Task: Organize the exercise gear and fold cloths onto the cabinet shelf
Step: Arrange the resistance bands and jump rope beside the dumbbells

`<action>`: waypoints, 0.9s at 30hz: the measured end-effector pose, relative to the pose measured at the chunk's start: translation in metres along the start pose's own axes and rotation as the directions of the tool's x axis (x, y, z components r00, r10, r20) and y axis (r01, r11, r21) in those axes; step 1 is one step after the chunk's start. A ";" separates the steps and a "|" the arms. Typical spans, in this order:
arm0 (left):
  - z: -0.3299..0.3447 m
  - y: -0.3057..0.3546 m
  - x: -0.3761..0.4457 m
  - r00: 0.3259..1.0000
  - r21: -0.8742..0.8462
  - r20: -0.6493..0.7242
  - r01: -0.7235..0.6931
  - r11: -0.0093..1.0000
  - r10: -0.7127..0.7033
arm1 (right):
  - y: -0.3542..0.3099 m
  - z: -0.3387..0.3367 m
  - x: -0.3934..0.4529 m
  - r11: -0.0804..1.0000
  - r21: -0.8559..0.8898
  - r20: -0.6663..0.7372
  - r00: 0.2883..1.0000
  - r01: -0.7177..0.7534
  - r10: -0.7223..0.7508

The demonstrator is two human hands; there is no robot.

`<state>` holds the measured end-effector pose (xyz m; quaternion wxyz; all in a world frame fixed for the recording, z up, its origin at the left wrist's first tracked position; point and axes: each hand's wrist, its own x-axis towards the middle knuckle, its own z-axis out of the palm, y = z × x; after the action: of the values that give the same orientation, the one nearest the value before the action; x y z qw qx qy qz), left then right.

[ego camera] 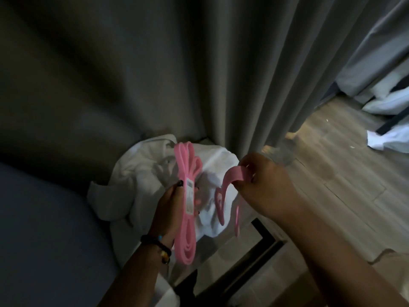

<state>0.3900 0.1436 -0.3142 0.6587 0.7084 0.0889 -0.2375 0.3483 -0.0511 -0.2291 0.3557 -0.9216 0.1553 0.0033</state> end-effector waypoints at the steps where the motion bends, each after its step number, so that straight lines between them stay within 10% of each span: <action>1: -0.003 0.007 0.001 1.000 -0.011 0.000 -0.009 1.000 0.009 | -0.003 -0.003 0.004 1.000 -0.006 0.015 1.000 0.022 -0.022; 17: 0.036 0.051 -0.037 0.894 -0.243 -0.435 -0.228 0.943 0.104 | -0.043 -0.062 0.063 0.924 0.046 0.353 0.859 0.379 -0.370; 27: 0.034 0.045 -0.057 0.873 -0.193 -0.453 -0.292 0.937 0.178 | -0.069 -0.058 0.073 0.823 0.033 0.388 0.752 0.566 -0.533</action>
<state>0.3529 0.1162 -0.2491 0.7326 0.6577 0.1738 0.0199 0.4318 -0.0614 -0.1490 0.3236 -0.9221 -0.1947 0.0837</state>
